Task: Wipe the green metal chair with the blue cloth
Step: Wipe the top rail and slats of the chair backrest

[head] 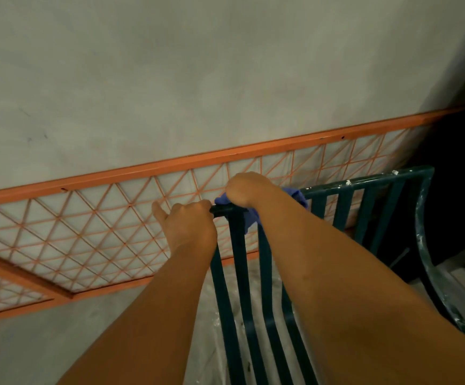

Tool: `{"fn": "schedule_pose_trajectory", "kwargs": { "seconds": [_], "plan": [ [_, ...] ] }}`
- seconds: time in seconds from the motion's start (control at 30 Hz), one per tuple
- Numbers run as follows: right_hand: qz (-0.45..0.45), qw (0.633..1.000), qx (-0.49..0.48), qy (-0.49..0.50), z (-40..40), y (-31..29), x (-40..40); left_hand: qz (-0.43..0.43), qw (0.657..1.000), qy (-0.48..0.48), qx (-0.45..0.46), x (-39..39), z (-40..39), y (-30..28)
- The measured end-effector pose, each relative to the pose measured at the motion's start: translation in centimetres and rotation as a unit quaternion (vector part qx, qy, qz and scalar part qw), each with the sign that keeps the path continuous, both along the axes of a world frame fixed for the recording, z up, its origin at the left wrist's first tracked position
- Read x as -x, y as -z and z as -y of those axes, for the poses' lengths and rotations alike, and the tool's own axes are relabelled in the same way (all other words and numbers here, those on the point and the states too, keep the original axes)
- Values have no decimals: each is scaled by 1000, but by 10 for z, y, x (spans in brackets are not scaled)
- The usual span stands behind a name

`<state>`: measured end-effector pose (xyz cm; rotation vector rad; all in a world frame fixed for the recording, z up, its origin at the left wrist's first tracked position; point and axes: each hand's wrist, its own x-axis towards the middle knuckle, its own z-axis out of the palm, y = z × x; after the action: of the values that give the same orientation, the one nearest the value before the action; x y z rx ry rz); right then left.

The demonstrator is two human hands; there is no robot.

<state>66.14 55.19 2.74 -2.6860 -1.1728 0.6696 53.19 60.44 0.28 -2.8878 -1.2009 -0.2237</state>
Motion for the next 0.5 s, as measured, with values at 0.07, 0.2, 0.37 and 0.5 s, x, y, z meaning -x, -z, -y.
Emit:
{"fn": "schedule_pose_trajectory", "kwargs": {
  "seconds": [0.07, 0.2, 0.37, 0.5],
  "plan": [
    [-77, 997, -14, 17, -3, 1, -9, 13, 1000, -8, -2, 0, 1, 1],
    [-174, 984, 18, 25, -4, 0, -30, 13, 1000, -10, 7, -2, 3, 1],
    [-30, 998, -1, -64, -9, 5, -12, 21, 999, -24, -6, -2, 4, 4],
    [99, 964, -238, -67, 33, 45, 9, 20, 999, -39, -7, -6, 7, 5]
  ]
}}
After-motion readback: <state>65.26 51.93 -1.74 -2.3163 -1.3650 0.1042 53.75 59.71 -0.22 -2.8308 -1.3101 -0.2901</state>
